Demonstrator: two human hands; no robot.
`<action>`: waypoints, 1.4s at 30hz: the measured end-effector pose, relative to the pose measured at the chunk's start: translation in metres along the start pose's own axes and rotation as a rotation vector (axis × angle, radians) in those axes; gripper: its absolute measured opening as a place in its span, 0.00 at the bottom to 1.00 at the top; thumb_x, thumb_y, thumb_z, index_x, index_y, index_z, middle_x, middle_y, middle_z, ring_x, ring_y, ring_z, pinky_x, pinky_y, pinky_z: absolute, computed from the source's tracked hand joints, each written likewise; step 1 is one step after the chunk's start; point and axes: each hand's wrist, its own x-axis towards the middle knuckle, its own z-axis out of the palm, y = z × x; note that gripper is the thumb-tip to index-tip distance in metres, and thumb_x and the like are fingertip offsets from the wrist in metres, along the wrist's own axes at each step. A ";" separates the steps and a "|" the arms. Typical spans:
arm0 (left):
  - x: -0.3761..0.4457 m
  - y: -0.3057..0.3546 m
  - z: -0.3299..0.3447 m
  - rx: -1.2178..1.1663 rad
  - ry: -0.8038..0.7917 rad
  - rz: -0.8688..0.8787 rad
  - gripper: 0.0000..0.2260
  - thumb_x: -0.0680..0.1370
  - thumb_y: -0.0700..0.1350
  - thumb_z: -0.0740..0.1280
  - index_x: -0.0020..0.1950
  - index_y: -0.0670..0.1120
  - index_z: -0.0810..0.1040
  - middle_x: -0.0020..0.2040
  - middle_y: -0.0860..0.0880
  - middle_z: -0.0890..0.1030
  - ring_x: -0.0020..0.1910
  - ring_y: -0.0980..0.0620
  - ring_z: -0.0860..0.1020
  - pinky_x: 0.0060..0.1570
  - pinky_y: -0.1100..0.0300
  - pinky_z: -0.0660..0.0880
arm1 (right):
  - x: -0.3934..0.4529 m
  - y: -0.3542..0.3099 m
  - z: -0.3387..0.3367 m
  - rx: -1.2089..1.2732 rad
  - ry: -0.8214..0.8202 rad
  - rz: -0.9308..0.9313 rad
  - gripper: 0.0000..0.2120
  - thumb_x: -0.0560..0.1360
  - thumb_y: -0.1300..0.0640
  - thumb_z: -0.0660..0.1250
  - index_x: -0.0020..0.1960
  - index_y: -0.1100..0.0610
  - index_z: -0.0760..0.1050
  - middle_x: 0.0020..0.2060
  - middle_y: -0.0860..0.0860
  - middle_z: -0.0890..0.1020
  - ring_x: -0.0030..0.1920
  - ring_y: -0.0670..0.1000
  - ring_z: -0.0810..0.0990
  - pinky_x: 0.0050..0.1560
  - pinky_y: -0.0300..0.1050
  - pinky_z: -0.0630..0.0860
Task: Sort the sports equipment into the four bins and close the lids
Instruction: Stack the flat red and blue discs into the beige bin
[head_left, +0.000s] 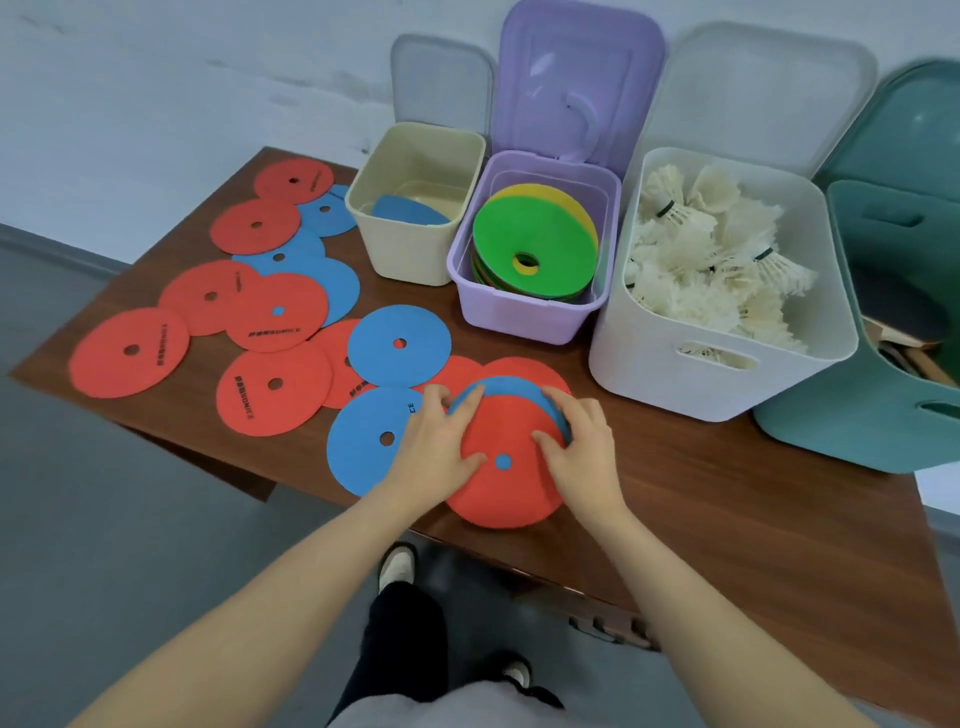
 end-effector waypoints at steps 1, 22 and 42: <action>0.010 -0.002 -0.012 0.011 0.035 0.001 0.37 0.69 0.47 0.74 0.74 0.47 0.61 0.60 0.40 0.63 0.55 0.41 0.69 0.56 0.53 0.69 | 0.013 -0.011 0.001 0.009 0.023 -0.030 0.24 0.70 0.64 0.70 0.65 0.51 0.72 0.48 0.48 0.70 0.50 0.50 0.73 0.58 0.56 0.71; 0.322 -0.127 -0.179 0.301 0.168 0.119 0.37 0.73 0.57 0.65 0.76 0.50 0.50 0.68 0.40 0.59 0.60 0.40 0.65 0.58 0.49 0.65 | 0.338 -0.159 0.096 -0.088 0.252 -0.112 0.24 0.69 0.65 0.69 0.64 0.54 0.73 0.47 0.51 0.70 0.50 0.56 0.74 0.58 0.57 0.69; 0.256 -0.155 -0.165 0.246 0.030 0.245 0.25 0.79 0.52 0.59 0.75 0.47 0.59 0.75 0.44 0.55 0.71 0.42 0.57 0.66 0.48 0.56 | 0.256 -0.123 0.112 -0.346 0.086 -0.148 0.13 0.75 0.58 0.64 0.59 0.52 0.76 0.54 0.51 0.76 0.53 0.55 0.71 0.47 0.43 0.57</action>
